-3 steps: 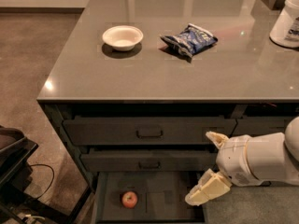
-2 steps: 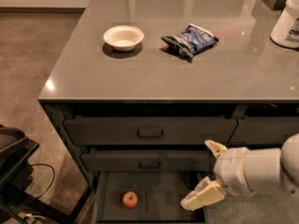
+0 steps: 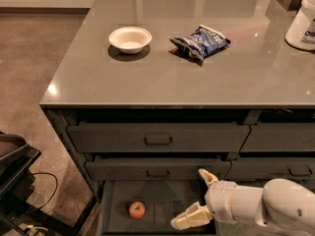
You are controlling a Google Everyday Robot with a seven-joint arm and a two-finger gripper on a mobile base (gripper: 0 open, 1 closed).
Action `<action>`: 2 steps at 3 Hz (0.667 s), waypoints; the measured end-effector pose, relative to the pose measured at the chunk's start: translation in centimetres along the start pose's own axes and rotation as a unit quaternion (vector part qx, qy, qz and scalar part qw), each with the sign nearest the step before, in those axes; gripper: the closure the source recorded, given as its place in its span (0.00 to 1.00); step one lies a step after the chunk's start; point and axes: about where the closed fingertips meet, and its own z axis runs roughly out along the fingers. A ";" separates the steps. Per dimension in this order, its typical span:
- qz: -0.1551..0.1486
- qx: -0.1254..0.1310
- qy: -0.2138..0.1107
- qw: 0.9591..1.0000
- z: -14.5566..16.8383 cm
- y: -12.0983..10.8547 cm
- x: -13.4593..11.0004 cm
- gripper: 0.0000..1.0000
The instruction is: Pick apple from bottom drawer and place on counter
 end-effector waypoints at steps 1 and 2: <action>0.019 -0.011 -0.008 1.000 1.4 0.1 1.4 0.00; 0.017 -0.011 -0.007 1.000 1.3 0.1 1.2 0.00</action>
Offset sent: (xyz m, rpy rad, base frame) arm -0.0006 0.0041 -0.0194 0.0364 0.0275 -0.0064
